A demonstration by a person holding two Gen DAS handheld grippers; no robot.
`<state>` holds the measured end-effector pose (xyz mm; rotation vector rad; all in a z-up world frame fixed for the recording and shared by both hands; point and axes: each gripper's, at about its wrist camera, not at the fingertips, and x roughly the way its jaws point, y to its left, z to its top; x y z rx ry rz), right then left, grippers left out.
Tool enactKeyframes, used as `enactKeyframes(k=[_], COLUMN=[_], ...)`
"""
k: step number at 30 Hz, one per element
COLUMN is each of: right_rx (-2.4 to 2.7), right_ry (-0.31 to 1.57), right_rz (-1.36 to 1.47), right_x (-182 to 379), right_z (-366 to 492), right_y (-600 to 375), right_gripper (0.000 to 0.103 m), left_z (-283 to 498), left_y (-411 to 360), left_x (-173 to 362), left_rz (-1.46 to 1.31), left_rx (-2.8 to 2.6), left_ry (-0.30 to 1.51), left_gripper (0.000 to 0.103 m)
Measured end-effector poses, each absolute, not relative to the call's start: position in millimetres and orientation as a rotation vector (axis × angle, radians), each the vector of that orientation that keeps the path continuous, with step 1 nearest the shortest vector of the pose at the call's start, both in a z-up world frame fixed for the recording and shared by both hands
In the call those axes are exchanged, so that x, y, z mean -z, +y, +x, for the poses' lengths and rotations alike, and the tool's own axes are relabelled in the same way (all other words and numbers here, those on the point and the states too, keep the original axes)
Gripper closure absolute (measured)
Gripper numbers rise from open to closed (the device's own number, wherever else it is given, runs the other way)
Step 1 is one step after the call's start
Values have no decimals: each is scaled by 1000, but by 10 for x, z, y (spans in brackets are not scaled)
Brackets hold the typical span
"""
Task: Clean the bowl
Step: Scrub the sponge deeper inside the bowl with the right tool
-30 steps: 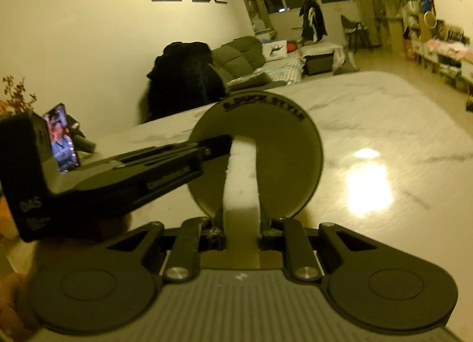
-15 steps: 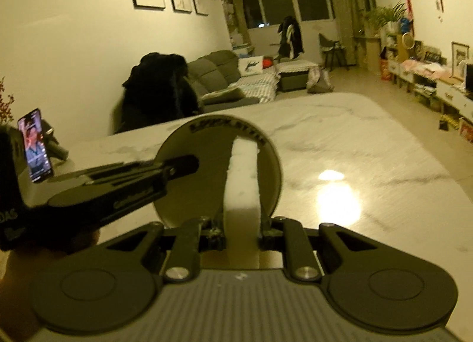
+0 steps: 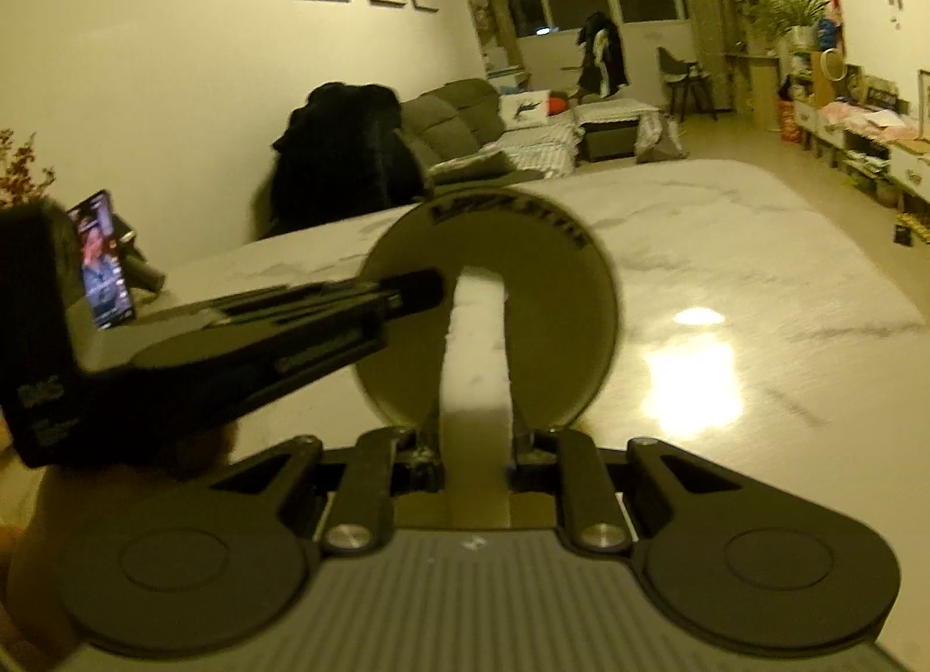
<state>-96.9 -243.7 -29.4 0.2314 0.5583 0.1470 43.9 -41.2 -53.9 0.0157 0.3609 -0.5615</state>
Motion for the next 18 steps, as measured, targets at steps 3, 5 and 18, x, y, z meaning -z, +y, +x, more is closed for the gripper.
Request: enactKeyframes(k=[3, 5, 18], right_rx=[-155, -153, -52], right_ry=[556, 557, 526], right_rz=[219, 219, 216], right_x=[285, 293, 239], right_z=[-977, -971, -930], right_y=[-2386, -2389, -2582], right_gripper=[84, 84, 84], left_z=[439, 433, 430], left_y=[-409, -411, -428], left_x=[538, 534, 514], left_rz=[16, 17, 24], left_rx=[561, 561, 563], left_ry=[361, 361, 358], left_gripper=[89, 89, 88])
